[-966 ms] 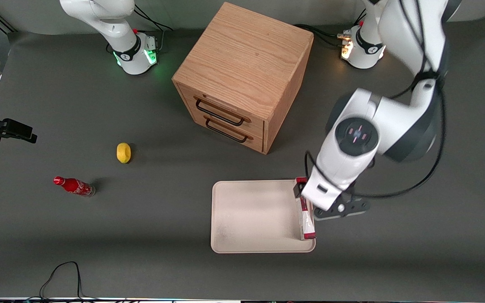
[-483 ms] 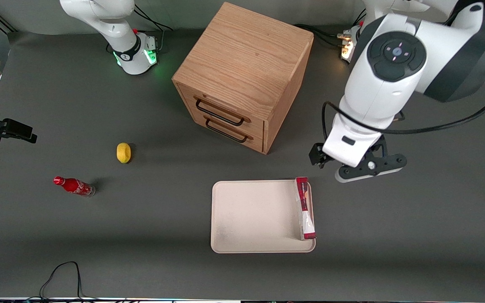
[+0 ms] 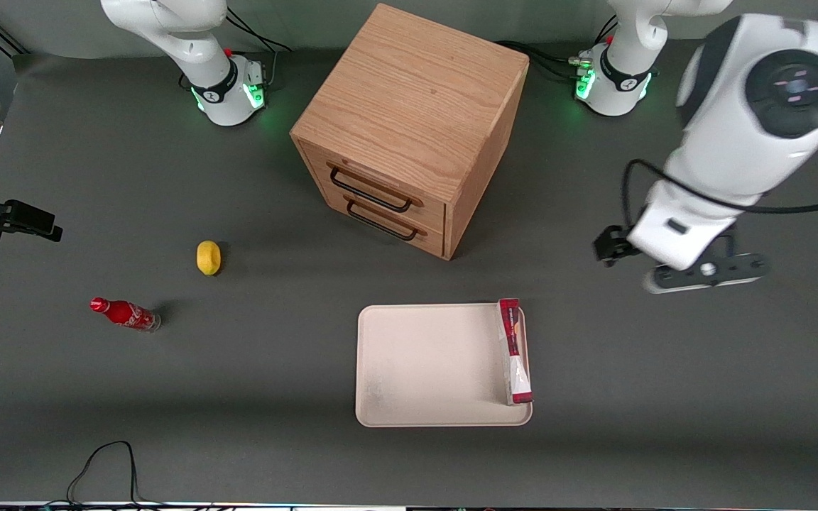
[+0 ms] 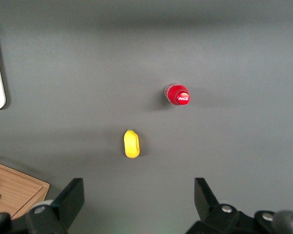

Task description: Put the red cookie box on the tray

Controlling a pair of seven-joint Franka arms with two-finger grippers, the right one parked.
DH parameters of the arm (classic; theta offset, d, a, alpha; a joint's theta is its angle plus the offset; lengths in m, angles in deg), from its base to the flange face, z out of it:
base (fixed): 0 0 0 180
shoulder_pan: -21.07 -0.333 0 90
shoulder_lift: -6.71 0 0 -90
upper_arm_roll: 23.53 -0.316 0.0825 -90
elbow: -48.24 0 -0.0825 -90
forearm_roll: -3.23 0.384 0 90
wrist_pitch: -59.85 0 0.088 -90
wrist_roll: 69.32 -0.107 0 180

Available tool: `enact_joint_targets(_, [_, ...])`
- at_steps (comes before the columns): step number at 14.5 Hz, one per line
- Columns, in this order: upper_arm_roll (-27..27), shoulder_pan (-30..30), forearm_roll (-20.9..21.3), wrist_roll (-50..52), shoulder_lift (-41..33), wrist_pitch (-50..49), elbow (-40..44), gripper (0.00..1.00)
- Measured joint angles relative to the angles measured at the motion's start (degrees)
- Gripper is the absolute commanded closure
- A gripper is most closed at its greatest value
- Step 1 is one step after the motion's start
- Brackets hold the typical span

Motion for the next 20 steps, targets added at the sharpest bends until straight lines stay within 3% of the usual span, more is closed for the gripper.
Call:
enact_joint_targets(3, [-0.3,-7.6,-2.4,-10.6,-6.9,1.3,-8.6,0.0])
enact_joint_targets(6, [-1.6,-12.9,-4.0,-17.9,-9.8,2.1,-12.0,0.0])
enact_joint_targets(11, [-8.4,-9.5,-4.7,-20.0,-9.9,3.2,-11.7,0.0])
enact_joint_targets(20, [-7.9,-8.7,-4.9,-22.6,-8.9,0.6,-7.5,0.0])
